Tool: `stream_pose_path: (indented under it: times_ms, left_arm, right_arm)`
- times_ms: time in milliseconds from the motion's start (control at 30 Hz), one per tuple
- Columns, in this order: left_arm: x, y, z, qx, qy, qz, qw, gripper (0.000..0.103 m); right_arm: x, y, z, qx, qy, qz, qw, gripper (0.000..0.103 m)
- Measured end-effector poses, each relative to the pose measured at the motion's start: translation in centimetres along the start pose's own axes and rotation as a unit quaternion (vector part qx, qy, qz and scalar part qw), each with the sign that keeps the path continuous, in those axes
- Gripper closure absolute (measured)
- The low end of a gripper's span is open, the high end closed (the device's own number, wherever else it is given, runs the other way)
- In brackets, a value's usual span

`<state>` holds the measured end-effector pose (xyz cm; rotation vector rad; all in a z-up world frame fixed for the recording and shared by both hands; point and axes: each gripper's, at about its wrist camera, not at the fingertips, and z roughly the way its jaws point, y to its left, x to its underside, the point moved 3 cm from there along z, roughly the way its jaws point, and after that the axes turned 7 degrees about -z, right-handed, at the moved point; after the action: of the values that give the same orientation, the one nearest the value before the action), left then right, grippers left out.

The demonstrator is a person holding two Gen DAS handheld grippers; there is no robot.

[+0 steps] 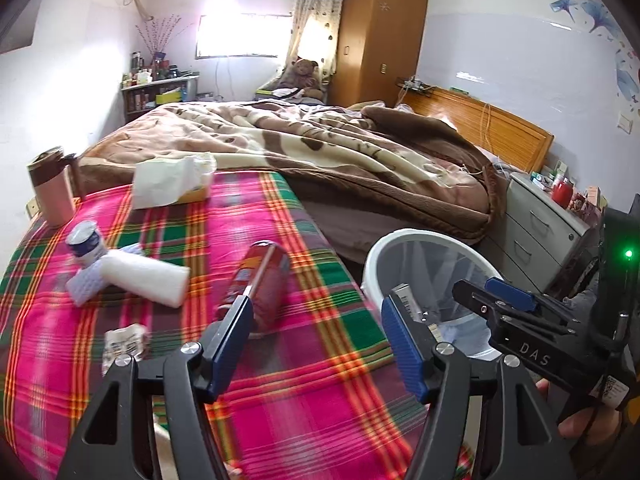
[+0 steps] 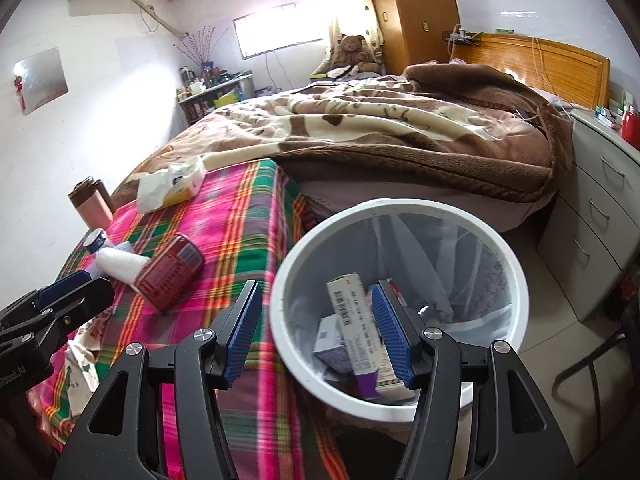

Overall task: Collect trash
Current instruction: 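Move both open tools back to the bed toward the paper cup and cloth bag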

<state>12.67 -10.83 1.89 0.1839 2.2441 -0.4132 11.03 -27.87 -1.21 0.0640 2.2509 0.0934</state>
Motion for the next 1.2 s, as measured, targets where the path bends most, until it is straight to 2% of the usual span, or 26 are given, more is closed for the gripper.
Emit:
stream_pose_path:
  times_ms: [267,533,800,967,1200]
  left_arm:
    - [1.0,3.4,-2.2,-0.021,-0.014,-0.014,0.9996,0.033]
    - [2.4,8.5,-4.2,-0.053,-0.016,-0.047,0.9974,0.031]
    - [4.1,12.4,-5.5,-0.086,-0.013,-0.075,0.9934,0.030]
    - [4.9,13.8,-5.5,-0.086,-0.005,-0.086,0.9925,0.030]
    - [5.6,15.5,-5.4,-0.086,0.004,-0.100,0.9912,0.030]
  right_arm:
    - [0.2,3.3,-0.6,-0.032,-0.011,-0.020,0.999,0.044]
    - [2.1,7.5,0.1,-0.087,0.008,-0.048,0.995,0.044]
    - [3.7,11.5,0.7,-0.142,0.030,-0.081,0.986,0.044]
    - [4.5,13.5,0.5,-0.191,0.038,-0.093,0.976,0.044]
    - [5.8,15.6,1.0,-0.227,0.060,-0.111,0.966,0.044]
